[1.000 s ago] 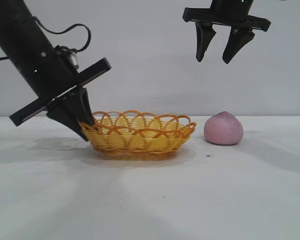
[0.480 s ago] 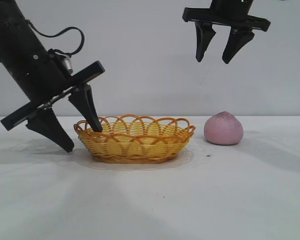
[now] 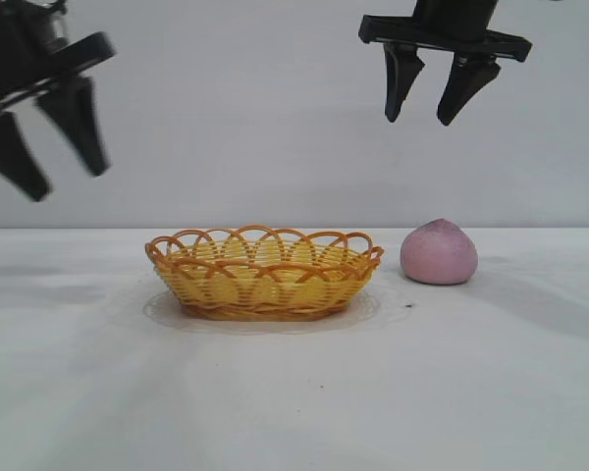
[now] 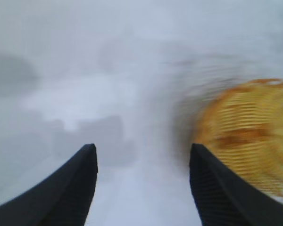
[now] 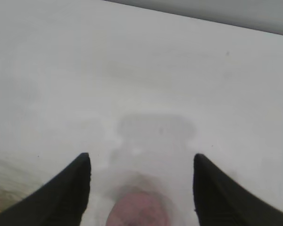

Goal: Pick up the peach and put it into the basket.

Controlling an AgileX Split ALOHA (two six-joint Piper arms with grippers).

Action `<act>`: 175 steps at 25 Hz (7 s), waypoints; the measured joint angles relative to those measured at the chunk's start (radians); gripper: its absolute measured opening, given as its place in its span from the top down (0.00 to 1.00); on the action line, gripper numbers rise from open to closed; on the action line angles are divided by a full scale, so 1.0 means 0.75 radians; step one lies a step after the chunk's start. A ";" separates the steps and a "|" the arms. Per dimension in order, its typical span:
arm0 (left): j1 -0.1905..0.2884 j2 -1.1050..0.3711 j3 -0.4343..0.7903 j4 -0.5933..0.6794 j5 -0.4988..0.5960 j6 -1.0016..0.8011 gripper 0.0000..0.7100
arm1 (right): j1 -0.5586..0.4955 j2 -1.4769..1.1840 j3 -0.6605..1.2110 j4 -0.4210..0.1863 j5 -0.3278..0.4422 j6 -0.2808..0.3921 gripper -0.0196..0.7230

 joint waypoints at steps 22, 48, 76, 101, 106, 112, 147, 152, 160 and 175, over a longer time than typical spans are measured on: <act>0.002 -0.925 0.385 0.497 0.109 -0.336 0.46 | 0.000 0.026 0.000 0.022 0.116 -0.003 0.37; 0.002 -2.494 0.964 0.510 0.626 -0.368 0.46 | 0.000 0.046 0.000 0.055 0.195 -0.027 0.37; 0.002 -2.497 0.971 0.481 0.627 -0.323 0.46 | 0.198 -0.044 0.003 0.201 0.287 -0.212 0.97; 0.075 -2.499 0.971 0.481 0.627 -0.323 0.46 | 0.400 0.153 0.003 0.216 0.318 -0.238 0.33; 0.075 -2.499 0.971 0.481 0.627 -0.323 0.46 | 0.355 0.020 0.003 0.163 0.315 -0.217 0.29; 0.076 -2.499 0.971 0.481 0.627 -0.323 0.46 | 0.045 -0.003 0.005 0.053 0.285 -0.079 0.31; 0.076 -2.499 0.971 0.481 0.627 -0.323 0.46 | -0.340 -1.442 1.320 -0.005 0.492 0.037 0.31; 0.076 -2.499 0.971 0.481 0.627 -0.323 0.46 | -0.340 -1.818 1.576 -0.079 0.475 0.069 0.31; 0.076 -2.499 0.971 0.481 0.627 -0.323 0.46 | -0.340 -2.382 1.693 -0.106 0.432 0.058 0.31; 0.076 -2.499 0.971 0.481 0.629 -0.323 0.46 | -0.340 -2.769 1.700 -0.085 0.445 -0.010 0.31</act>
